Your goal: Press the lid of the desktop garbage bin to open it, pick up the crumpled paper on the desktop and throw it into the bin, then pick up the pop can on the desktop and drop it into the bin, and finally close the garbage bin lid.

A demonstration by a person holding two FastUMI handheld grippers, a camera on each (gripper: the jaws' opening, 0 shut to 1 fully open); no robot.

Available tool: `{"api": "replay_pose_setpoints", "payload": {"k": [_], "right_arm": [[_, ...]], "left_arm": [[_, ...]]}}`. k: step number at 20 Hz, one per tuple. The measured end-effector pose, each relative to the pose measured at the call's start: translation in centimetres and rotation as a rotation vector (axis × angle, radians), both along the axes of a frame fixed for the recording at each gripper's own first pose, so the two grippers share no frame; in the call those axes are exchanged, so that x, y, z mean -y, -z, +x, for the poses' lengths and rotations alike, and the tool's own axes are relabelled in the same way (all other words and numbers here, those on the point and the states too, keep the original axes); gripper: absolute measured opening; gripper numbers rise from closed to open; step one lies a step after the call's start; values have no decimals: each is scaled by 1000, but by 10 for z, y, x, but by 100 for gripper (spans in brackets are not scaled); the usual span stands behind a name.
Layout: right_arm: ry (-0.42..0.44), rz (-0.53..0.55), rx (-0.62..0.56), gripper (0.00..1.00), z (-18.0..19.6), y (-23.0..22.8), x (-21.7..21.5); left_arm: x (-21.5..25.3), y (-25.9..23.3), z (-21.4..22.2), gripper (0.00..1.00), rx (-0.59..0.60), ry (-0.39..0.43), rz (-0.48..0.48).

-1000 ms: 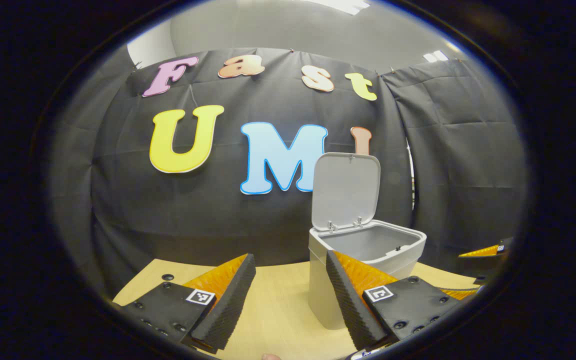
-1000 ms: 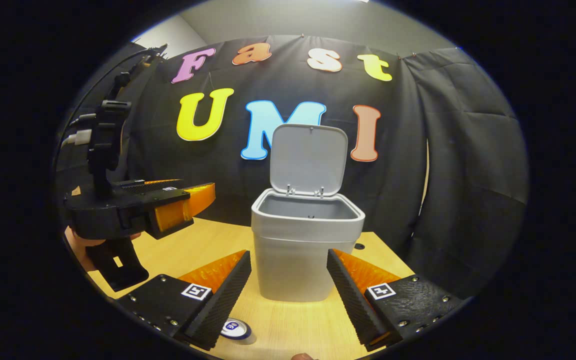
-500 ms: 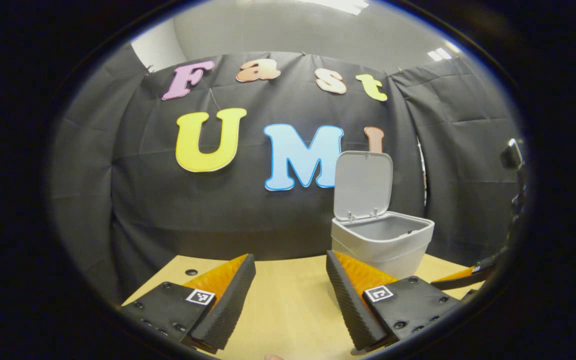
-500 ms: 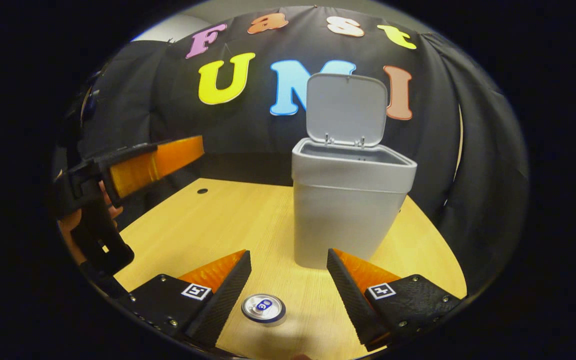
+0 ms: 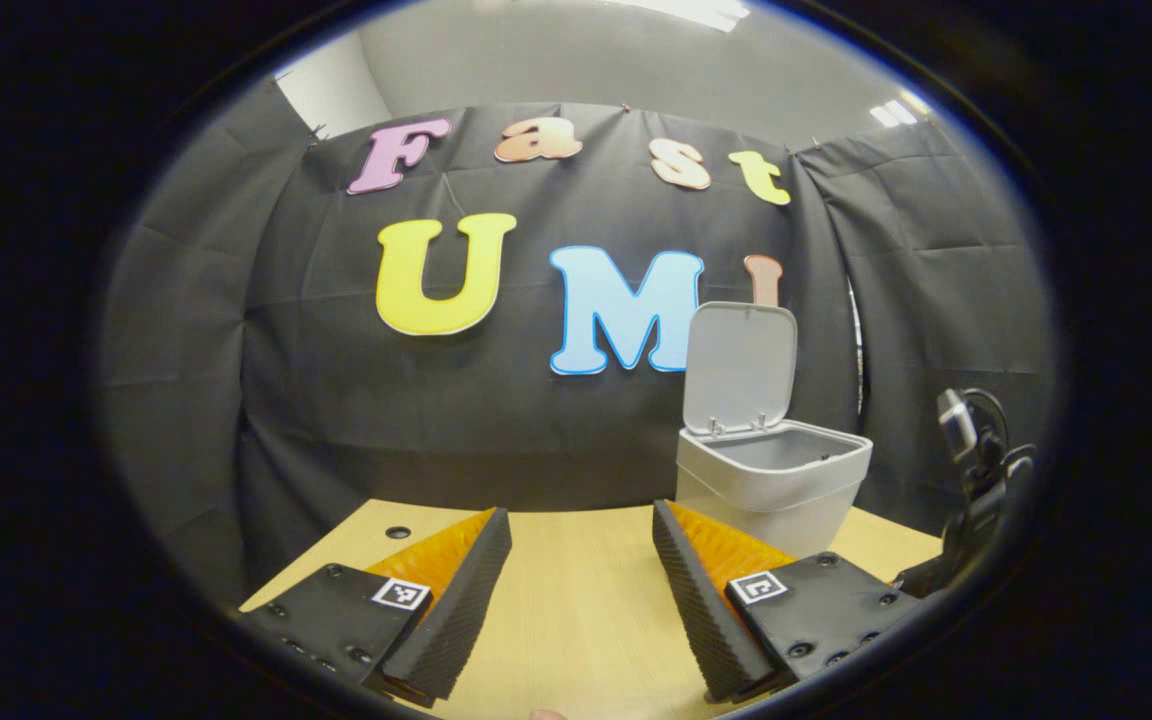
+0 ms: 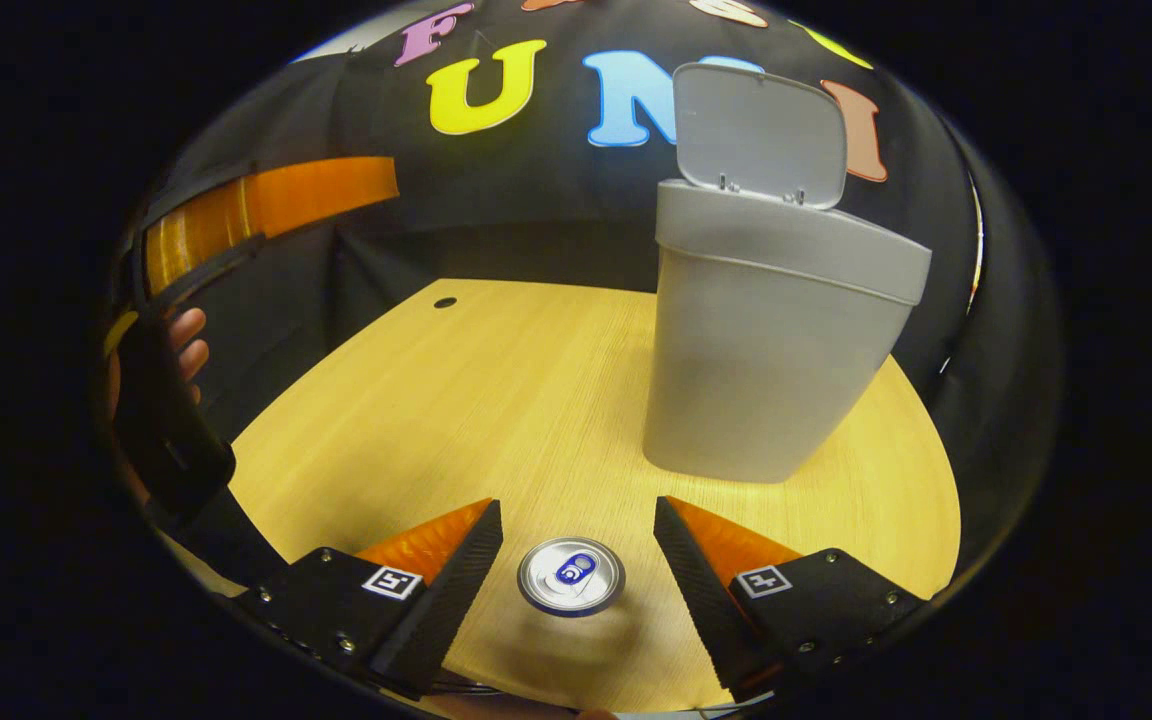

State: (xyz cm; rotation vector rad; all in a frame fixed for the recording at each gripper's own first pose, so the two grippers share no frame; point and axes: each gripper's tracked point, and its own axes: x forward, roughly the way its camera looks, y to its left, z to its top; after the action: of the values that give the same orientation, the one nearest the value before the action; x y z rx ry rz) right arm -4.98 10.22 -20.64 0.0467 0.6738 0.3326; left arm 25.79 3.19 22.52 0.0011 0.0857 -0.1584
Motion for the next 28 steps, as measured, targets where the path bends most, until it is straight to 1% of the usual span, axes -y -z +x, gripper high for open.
{"api": "replay_pose_setpoints", "payload": {"k": [3, 7, 12, 13, 14, 16, 20, 25, 28], "right_arm": [[-2, 18, -89, 98, -2, 20, -1], [-11, 3, -180, 98, -8, 43, 0], [-41, -40, -220, 98, -12, 53, -5], [-41, -46, -218, 91, -15, 52, -5], [-42, -54, -221, 86, -15, 55, -3], [-41, -62, -215, 86, -14, 53, -1], [-7, -18, -159, 83, -1, 36, 8], [48, 80, -47, 83, 14, 1, 21], [66, 183, 39, 83, 19, -33, 26]], "left_arm": [[1, 5, -1, 95, -15, -1, -10], [2, 6, -4, 96, -18, -4, 2], [3, 9, -4, 95, -29, -7, 6], [3, 10, -3, 95, -31, -8, 6], [2, 11, -3, 95, -33, -11, 7], [3, 12, -2, 95, -37, -12, 6], [4, 11, 0, 95, -34, -14, 6], [7, 11, 4, 95, -29, -14, 5], [9, 12, 6, 96, -30, -8, 6]]}}
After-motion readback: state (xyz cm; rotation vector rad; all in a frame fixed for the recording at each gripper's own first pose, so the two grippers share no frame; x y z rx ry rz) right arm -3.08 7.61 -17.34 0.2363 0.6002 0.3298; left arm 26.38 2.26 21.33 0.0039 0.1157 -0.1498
